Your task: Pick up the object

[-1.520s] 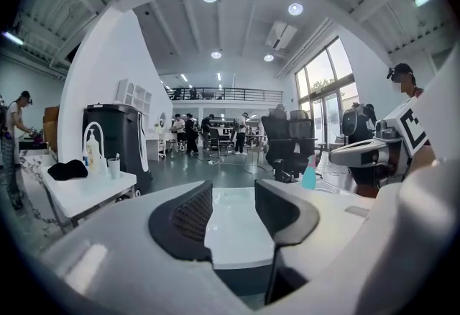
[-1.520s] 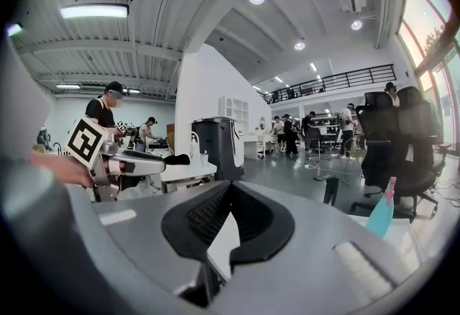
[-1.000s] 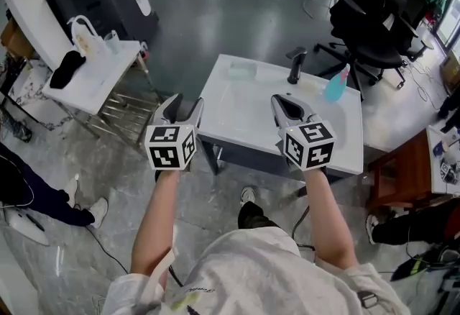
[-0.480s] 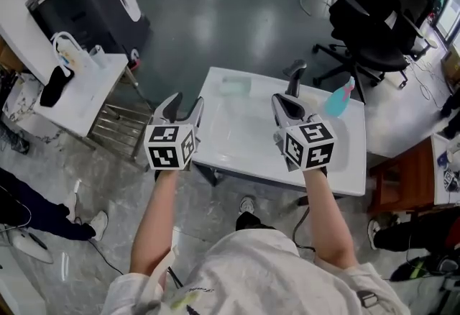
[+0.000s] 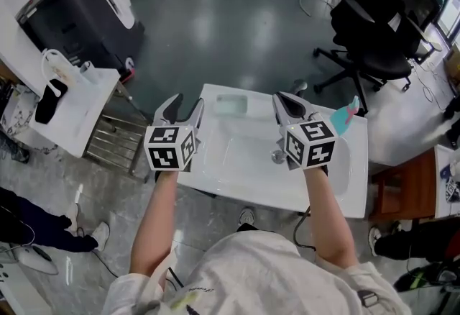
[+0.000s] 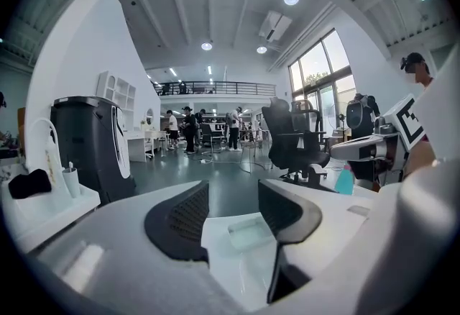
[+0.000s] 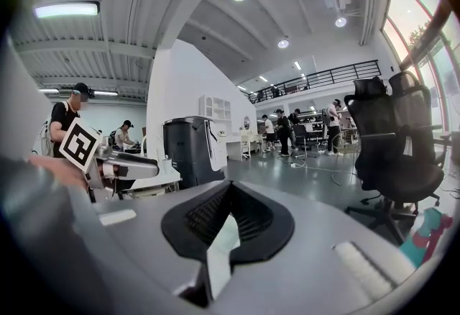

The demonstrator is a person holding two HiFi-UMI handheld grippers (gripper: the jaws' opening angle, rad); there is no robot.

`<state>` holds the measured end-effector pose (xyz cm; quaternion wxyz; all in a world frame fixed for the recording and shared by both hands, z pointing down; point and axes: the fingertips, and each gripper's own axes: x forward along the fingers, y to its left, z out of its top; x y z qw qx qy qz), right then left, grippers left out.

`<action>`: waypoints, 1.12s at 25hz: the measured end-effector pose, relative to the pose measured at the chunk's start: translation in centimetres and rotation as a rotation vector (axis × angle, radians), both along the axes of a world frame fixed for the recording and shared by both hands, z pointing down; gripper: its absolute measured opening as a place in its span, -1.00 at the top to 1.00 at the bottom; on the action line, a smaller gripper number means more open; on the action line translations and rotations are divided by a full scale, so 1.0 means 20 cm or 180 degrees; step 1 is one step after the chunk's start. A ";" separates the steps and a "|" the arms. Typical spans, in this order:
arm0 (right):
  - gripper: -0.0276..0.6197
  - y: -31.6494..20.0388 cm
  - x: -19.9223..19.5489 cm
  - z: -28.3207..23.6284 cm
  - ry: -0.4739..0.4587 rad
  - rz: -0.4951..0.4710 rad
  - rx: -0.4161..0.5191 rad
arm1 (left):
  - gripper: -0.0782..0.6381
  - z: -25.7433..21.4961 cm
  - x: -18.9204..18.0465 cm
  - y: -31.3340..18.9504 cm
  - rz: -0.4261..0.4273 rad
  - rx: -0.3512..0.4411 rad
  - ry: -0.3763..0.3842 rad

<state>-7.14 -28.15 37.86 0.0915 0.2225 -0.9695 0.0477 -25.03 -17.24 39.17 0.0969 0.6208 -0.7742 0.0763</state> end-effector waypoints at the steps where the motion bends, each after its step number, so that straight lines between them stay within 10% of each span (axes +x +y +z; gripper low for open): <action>1: 0.91 -0.03 -0.01 0.00 -0.0001 0.0008 0.0000 | 0.16 0.00 -0.01 -0.03 0.0004 -0.0001 0.0001; 28: 0.91 -0.44 -0.11 0.04 -0.0043 0.0307 -0.0063 | 0.16 0.03 -0.16 -0.50 0.0257 -0.0004 0.0003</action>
